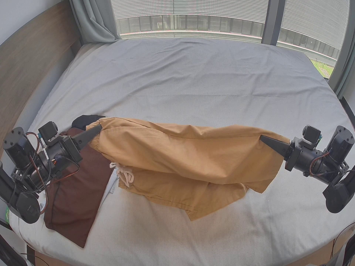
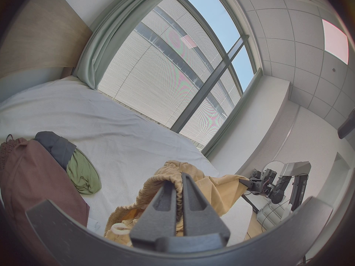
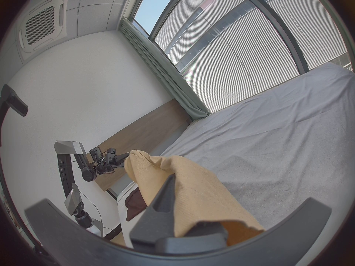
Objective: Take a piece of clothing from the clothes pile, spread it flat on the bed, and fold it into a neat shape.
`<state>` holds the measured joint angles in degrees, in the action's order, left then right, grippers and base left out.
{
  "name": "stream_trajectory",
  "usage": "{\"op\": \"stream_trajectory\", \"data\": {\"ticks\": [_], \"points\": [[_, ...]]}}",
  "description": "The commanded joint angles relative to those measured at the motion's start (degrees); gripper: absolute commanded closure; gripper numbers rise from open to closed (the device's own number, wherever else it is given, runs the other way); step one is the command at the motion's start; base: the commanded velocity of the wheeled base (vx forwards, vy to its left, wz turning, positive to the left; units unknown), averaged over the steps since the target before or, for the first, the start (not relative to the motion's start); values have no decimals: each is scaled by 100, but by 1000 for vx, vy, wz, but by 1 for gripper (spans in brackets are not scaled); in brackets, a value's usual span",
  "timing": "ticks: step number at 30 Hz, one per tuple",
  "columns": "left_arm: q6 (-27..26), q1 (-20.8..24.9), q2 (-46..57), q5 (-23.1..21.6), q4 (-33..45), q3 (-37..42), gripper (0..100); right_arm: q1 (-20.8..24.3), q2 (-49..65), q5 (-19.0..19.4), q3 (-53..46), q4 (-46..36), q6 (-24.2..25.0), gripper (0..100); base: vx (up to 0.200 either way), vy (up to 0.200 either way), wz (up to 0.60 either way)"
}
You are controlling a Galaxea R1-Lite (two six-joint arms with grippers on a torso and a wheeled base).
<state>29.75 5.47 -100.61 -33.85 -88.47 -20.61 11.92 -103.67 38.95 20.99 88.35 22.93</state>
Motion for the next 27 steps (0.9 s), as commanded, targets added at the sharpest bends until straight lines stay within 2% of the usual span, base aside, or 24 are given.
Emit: {"op": "stream_trajectory", "data": {"ticks": [1, 17, 27], "points": [[5, -29, -3, 10, -13, -30, 100, -15, 22, -1, 28, 7, 1, 100, 0, 0, 0], [5, -46, -73, 72, -13, -109, 100, -173, 22, -1, 124, 7, 1, 100, 0, 0, 0], [-4, -249, -328, 186, -13, -285, 100, -401, 31, 7, 186, 7, 1, 100, 0, 0, 0]]}}
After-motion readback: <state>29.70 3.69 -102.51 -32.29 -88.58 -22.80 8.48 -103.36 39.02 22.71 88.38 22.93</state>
